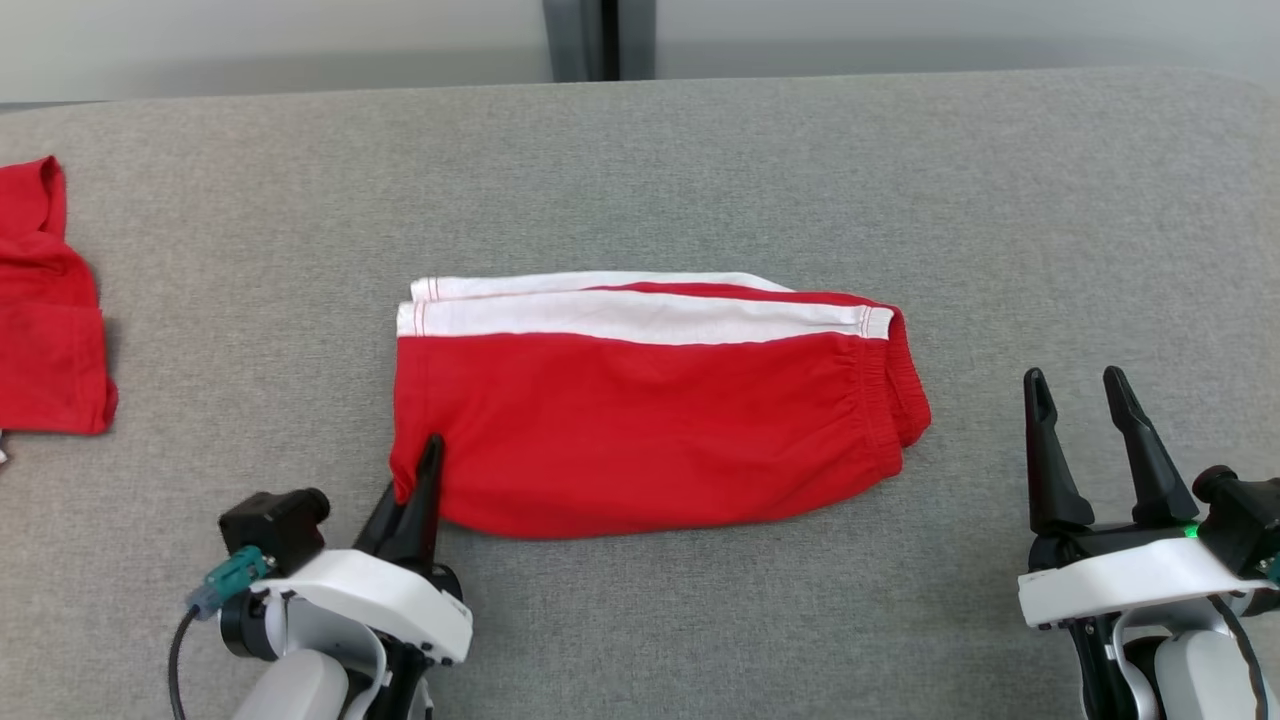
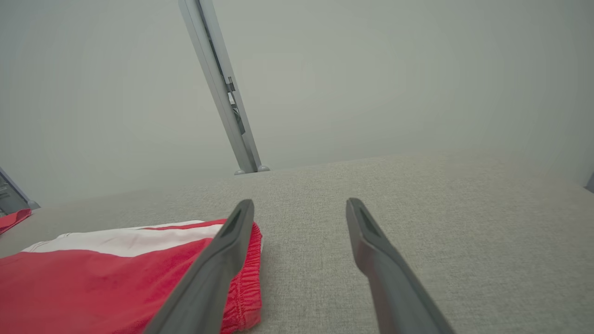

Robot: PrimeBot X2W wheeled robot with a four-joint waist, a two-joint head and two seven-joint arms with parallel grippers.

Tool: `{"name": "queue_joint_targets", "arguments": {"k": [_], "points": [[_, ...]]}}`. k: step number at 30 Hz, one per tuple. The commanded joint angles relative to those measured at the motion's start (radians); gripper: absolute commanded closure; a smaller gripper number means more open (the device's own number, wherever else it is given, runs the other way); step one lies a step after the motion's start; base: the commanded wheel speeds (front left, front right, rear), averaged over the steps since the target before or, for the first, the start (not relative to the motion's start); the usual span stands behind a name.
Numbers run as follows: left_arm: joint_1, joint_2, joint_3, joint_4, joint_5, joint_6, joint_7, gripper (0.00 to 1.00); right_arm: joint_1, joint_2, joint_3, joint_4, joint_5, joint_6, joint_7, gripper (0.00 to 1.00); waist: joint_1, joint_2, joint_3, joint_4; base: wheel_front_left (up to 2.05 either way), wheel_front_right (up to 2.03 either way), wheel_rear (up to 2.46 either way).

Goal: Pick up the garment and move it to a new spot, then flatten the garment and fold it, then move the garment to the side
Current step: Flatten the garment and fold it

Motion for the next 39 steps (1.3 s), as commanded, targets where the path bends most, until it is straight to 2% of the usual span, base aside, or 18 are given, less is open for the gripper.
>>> {"name": "queue_joint_targets", "arguments": {"k": [1, 2, 3, 4, 8, 12, 17, 21, 24, 32, 39], "points": [[0.012, 0.003, 0.000, -0.018, -0.007, 0.010, 0.008, 1.00, 0.015, -0.006, -0.006, -0.003, -0.007, 0.001, 0.007, 0.00, 0.0000, 0.0000, -0.006, 0.011, 0.00, 0.00, 0.00], [0.021, 0.005, -0.003, -0.032, -0.005, 0.016, 0.015, 1.00, 0.015, -0.006, -0.007, -0.007, -0.006, 0.001, 0.008, 0.00, 0.0000, 0.0000, -0.006, 0.012, 0.00, 0.00, 0.00], [0.028, 0.007, -0.006, -0.044, -0.004, 0.023, 0.021, 0.65, 0.014, -0.006, -0.007, -0.011, -0.005, 0.001, 0.012, 0.00, 0.0000, 0.0000, -0.006, 0.013, 0.00, 0.00, 0.00], [0.029, 0.014, -0.009, -0.052, 0.010, 0.031, 0.017, 0.00, 0.012, -0.006, -0.005, -0.014, -0.003, 0.001, 0.015, 0.00, 0.0000, 0.0000, -0.006, 0.012, 0.00, 0.00, 0.00], [0.006, 0.033, 0.017, -0.083, 0.067, 0.079, -0.041, 0.00, 0.005, -0.006, -0.005, -0.020, 0.003, 0.001, 0.015, 0.00, 0.0000, 0.0000, -0.004, 0.004, 0.00, 0.00, 0.00], [-0.036, 0.055, 0.052, -0.117, 0.141, 0.098, -0.077, 0.00, 0.004, -0.006, -0.010, -0.017, 0.001, 0.001, 0.012, 0.00, 0.0000, 0.0000, -0.011, -0.002, 0.00, 0.00, 0.00], [-0.086, 0.061, 0.104, -0.195, 0.267, 0.080, -0.085, 0.00, -0.003, -0.006, -0.015, -0.021, -0.017, 0.001, 0.009, 0.00, 0.0000, 0.0000, -0.030, -0.002, 0.00, 0.00, 0.00], [-0.070, 0.057, 0.147, -0.251, 0.353, 0.058, -0.085, 0.00, 0.006, -0.006, -0.012, -0.027, -0.038, 0.001, 0.011, 0.00, 0.0000, 0.0000, -0.055, 0.000, 0.00, 0.00, 0.00], [-0.028, 0.063, 0.176, -0.272, 0.391, 0.062, -0.085, 0.00, 0.018, -0.006, -0.012, -0.028, -0.053, 0.001, 0.017, 0.00, 0.0000, 0.0000, -0.076, 0.001, 0.00, 0.00, 0.00], [0.135, 0.055, 0.226, -0.326, 0.411, 0.099, -0.085, 0.00, 0.080, -0.006, -0.037, -0.054, -0.082, 0.001, 0.029, 0.00, 0.0000, 0.0000, -0.130, 0.011, 0.00, 0.00, 0.00], [0.178, 0.046, 0.217, -0.299, 0.398, 0.093, -0.085, 0.00, 0.129, -0.006, -0.057, -0.070, -0.083, 0.001, 0.047, 0.00, 0.0000, 0.0000, -0.160, 0.020, 0.00, 0.00, 0.00]]}}
